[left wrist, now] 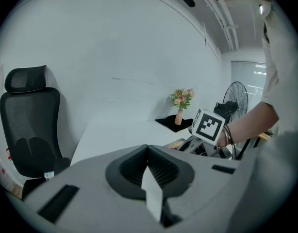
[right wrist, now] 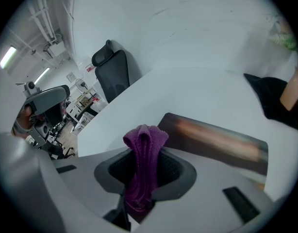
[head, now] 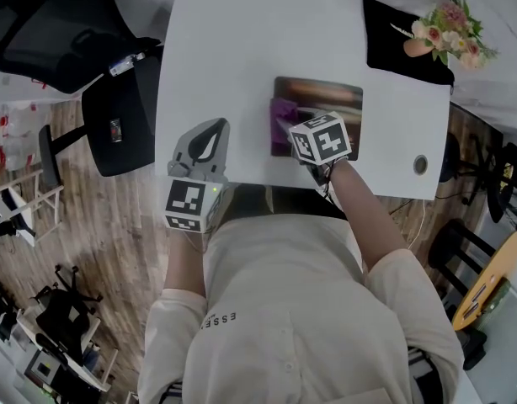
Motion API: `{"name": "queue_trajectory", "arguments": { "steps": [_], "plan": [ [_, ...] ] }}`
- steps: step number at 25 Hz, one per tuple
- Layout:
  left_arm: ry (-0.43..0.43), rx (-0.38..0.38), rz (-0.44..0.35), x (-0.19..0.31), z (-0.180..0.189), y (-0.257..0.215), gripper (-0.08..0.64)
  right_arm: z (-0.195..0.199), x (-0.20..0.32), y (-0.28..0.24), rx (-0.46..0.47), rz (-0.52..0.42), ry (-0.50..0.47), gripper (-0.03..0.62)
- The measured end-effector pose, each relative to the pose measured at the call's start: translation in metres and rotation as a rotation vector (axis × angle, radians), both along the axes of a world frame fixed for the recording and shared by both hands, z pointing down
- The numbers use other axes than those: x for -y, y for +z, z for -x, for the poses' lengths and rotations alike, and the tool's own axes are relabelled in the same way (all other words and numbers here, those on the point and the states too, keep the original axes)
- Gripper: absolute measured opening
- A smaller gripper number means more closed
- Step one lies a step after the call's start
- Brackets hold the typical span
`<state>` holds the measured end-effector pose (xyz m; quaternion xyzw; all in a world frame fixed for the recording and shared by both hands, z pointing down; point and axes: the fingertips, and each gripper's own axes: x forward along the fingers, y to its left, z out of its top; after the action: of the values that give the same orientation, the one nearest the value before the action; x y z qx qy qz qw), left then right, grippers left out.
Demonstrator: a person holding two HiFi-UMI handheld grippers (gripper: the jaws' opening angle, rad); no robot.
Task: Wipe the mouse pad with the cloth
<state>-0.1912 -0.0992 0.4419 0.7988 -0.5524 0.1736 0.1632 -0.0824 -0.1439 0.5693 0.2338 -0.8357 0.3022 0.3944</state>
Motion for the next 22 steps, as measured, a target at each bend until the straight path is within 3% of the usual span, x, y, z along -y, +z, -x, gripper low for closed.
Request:
{"name": "queue_trajectory", "arguments": {
  "steps": [8, 22],
  "plan": [
    [0.042, 0.002, -0.002, 0.007, -0.010, 0.002, 0.000, -0.013, 0.008, 0.002, -0.016, -0.013, 0.047, 0.104],
    [0.122, 0.022, -0.013, 0.025, -0.066, -0.003, 0.000, -0.080, 0.022, 0.003, -0.027, -0.012, 0.117, 0.106]
  ]
}}
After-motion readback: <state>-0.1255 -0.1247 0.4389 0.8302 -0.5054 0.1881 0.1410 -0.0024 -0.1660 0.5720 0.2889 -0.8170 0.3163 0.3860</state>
